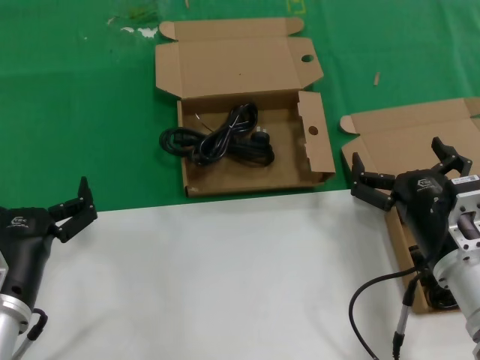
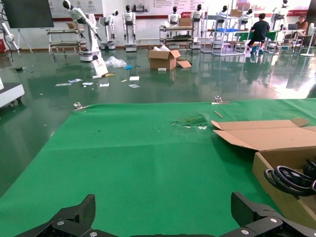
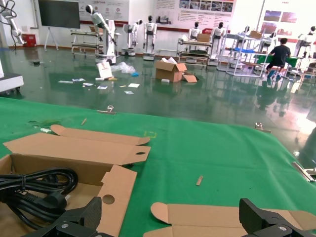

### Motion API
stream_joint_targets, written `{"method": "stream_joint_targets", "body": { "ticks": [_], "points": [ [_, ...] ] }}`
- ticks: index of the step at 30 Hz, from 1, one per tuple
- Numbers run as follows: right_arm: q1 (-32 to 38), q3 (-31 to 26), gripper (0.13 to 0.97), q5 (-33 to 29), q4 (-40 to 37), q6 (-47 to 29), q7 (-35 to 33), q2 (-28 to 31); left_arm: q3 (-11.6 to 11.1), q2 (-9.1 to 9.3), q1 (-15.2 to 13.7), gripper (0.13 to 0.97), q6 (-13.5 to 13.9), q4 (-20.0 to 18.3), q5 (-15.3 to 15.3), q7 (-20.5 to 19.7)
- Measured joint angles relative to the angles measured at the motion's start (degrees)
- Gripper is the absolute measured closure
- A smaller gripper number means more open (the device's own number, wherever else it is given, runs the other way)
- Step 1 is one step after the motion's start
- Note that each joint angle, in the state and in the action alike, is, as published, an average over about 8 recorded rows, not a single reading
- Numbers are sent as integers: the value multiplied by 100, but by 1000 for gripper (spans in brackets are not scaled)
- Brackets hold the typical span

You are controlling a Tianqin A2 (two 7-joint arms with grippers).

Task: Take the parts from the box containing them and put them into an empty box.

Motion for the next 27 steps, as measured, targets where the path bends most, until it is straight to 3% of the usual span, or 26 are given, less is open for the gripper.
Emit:
{"method": "stream_joint_targets", "body": {
  "ticks": [27],
  "points": [
    [0,0,129,0,0,0,0,0,0,0,0,132,0,0,0,0]
  ]
}}
